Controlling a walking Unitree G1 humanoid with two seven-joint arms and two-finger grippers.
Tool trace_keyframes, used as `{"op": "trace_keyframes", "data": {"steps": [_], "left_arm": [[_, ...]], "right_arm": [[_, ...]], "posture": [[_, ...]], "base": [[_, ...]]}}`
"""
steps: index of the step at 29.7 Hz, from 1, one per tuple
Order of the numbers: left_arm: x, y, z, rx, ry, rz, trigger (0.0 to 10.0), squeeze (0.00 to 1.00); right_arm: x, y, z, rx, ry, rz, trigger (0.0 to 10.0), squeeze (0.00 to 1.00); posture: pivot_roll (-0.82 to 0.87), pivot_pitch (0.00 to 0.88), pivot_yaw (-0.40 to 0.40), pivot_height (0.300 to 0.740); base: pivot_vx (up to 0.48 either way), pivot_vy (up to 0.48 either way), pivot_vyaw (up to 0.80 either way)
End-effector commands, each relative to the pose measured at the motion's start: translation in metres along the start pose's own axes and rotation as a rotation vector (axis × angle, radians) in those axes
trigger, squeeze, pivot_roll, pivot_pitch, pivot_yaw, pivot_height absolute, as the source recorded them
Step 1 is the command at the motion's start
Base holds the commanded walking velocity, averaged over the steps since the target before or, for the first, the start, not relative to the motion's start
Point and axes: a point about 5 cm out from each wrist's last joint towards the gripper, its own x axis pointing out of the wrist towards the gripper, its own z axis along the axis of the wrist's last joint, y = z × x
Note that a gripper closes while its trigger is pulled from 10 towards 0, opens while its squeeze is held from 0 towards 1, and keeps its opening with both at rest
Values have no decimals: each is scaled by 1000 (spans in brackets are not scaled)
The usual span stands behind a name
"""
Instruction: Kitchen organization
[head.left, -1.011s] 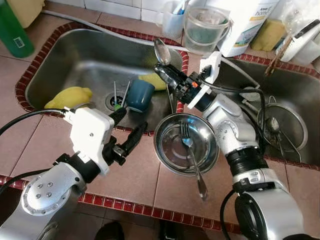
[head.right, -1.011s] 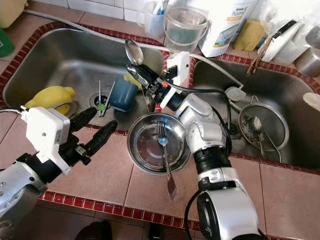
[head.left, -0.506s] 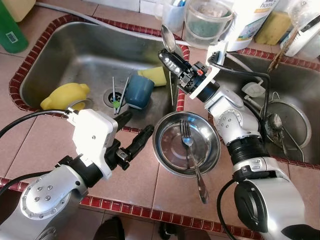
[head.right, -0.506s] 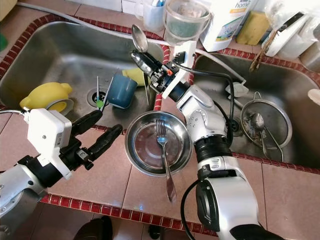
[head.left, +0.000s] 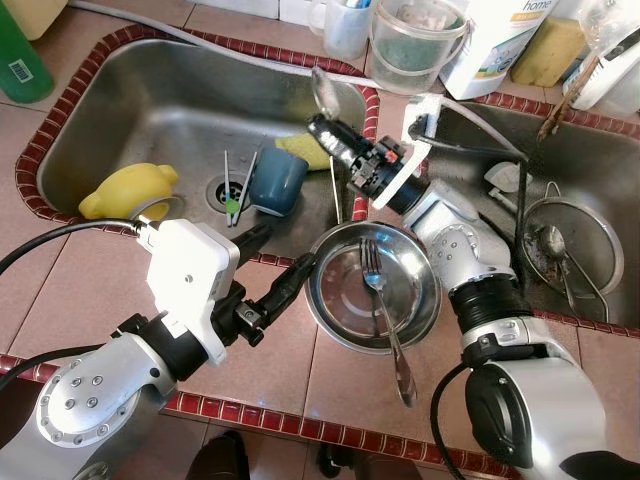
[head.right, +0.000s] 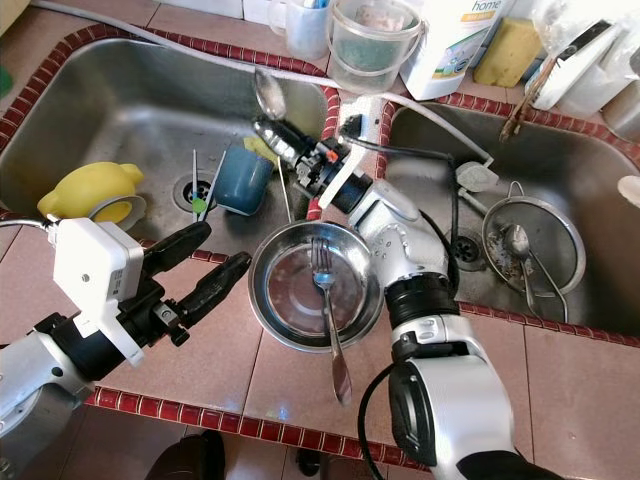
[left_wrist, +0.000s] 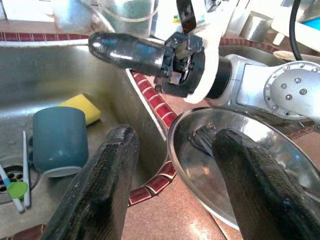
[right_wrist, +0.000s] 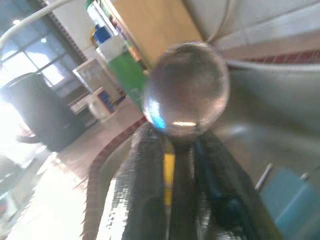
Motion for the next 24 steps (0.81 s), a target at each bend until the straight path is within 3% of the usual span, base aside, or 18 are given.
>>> {"op": "trace_keyframes", "data": {"steps": [1, 14, 24], "left_arm": [[-3, -6, 3, 0, -5, -22, 10000, 0], [1, -5, 3, -3, -8, -22, 10000, 0], [10, 3, 3, 14, -31, -2, 10000, 0]], "right_arm": [[-3, 0, -3, 14, 11, 16, 10000, 1000], [-2, -2, 3, -13, 11, 14, 10000, 1000], [-4, -7, 24, -86, -51, -25, 10000, 1000]], "posture": [[-27, 373, -113, 732], [-35, 356, -116, 732], [-40, 301, -112, 732]], "base": [[0, 0, 0], [0, 0, 0], [0, 0, 0]]}}
